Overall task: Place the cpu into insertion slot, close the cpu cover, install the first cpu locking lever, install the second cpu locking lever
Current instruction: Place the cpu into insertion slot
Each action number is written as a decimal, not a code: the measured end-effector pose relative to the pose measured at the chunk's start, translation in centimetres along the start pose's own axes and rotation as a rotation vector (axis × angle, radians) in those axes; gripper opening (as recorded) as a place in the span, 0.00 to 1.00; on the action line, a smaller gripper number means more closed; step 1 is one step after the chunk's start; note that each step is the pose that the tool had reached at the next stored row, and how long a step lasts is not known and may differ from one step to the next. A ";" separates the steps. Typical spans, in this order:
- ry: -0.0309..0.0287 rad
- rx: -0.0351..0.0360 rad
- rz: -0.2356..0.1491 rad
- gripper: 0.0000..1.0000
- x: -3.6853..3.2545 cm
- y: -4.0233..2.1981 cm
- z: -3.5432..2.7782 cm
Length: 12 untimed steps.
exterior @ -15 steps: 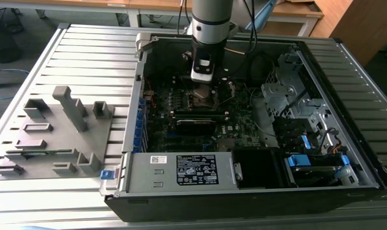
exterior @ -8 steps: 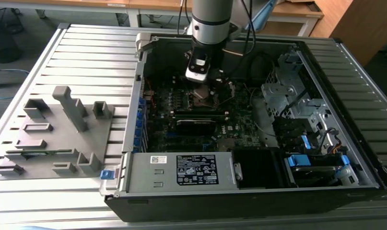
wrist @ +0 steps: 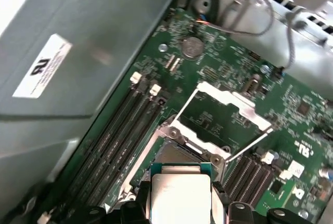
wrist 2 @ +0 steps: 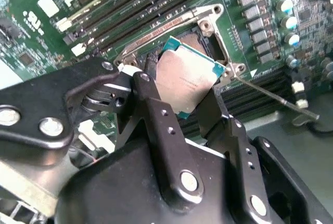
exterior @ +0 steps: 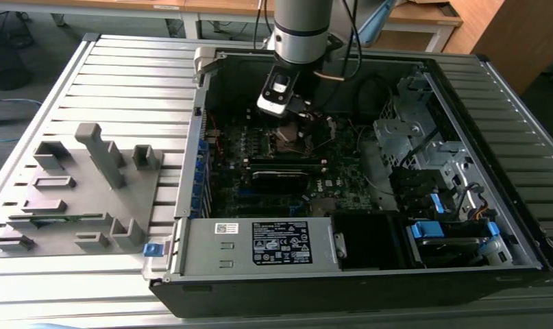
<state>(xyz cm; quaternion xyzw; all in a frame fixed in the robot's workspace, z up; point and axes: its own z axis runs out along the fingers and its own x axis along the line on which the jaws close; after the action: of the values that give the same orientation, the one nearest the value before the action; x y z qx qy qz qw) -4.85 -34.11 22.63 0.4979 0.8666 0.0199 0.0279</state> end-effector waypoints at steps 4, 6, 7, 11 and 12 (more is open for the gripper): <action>-0.0046 0.0021 0.073 0.54 0.00 0.00 0.04; -0.0068 0.0031 0.109 0.54 0.00 -0.01 0.07; -0.0080 0.0036 0.128 0.54 0.00 -0.01 0.08; -0.0124 0.0057 0.200 0.54 0.00 -0.01 0.13; -0.0136 0.0062 0.218 0.54 0.00 -0.01 0.14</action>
<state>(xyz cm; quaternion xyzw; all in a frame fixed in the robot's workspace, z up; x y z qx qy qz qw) -4.85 -34.11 22.49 0.5892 0.8073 0.0168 0.0299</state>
